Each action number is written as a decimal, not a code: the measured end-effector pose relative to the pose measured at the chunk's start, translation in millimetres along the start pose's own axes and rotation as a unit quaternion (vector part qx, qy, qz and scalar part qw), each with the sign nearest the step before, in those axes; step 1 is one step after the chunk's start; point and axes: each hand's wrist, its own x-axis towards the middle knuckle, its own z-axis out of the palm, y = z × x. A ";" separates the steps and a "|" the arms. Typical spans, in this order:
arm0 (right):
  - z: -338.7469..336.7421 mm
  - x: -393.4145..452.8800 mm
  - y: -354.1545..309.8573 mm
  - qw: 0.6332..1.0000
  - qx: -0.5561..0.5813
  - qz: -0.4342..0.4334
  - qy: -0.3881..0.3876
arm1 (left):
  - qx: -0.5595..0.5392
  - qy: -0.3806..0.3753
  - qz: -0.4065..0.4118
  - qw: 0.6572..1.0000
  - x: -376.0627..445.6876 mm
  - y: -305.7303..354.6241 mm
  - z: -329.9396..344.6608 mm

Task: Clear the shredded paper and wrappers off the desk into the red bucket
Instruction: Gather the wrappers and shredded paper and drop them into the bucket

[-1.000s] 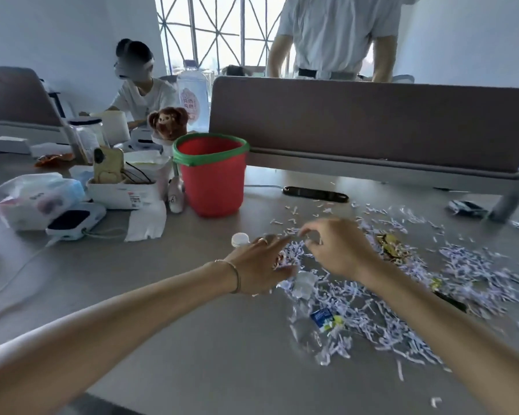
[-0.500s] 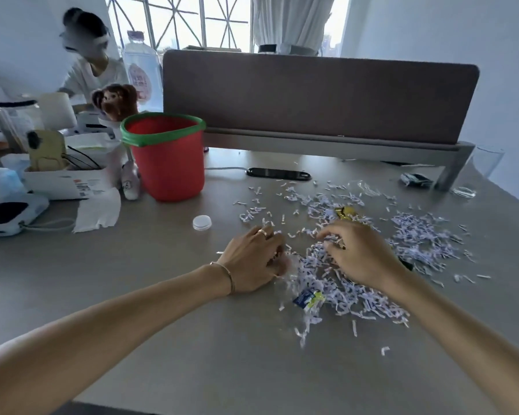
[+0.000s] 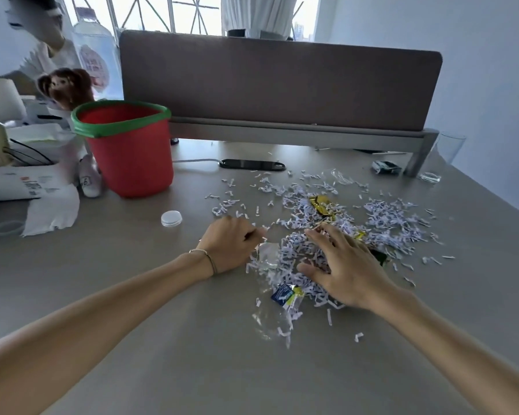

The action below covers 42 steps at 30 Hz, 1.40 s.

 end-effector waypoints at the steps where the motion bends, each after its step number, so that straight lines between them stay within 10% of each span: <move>1: 2.2 2.9 0.5 1.000 -0.009 -0.001 0.010 | -0.016 0.007 -0.005 1.000 0.7 -1.4 0.3; 18: 2.1 66.7 1.2 0.969 -0.132 -0.150 0.147 | -0.031 0.008 -0.034 0.999 3.1 -16.7 -6.0; 28: -13.7 126.0 0.1 0.967 0.152 -0.095 0.181 | -0.026 0.014 -0.072 0.997 42.0 -41.3 -7.7; 42: -119.2 202.4 -57.9 0.942 0.204 -0.125 0.236 | 0.015 0.078 -0.046 0.996 122.4 -48.7 -99.0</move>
